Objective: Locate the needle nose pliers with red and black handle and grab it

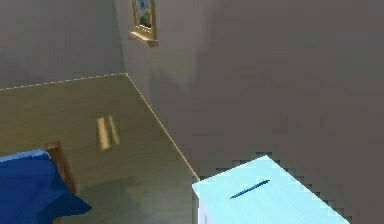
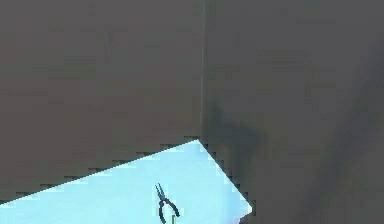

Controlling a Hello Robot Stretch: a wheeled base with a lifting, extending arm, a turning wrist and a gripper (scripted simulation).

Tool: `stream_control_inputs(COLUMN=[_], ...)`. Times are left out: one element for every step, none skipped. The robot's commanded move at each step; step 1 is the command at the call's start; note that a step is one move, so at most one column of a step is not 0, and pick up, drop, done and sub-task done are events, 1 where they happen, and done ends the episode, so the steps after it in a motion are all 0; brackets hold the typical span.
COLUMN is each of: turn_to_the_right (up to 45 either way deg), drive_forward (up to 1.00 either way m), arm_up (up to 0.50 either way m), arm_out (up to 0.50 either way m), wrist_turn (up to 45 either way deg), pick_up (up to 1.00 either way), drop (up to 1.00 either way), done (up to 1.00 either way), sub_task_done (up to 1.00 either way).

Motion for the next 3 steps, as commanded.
stream_control_inputs(turn_to_the_right=[0.0, 0.0, 0.0], drive_forward=[0.0, 0.0, 0.0], arm_up=[0.38, 0.0, 0.0], arm_out=[0.0, 0.06, 0.0], wrist_turn=[0.0, 0.0, 45.0], pick_up=[0.0, 0.0, 0.0], drop=[0.0, 0.0, 0.0], done=[0.0, 0.0, 0.0], sub_task_done=[0.0, 0.0, 0.0])
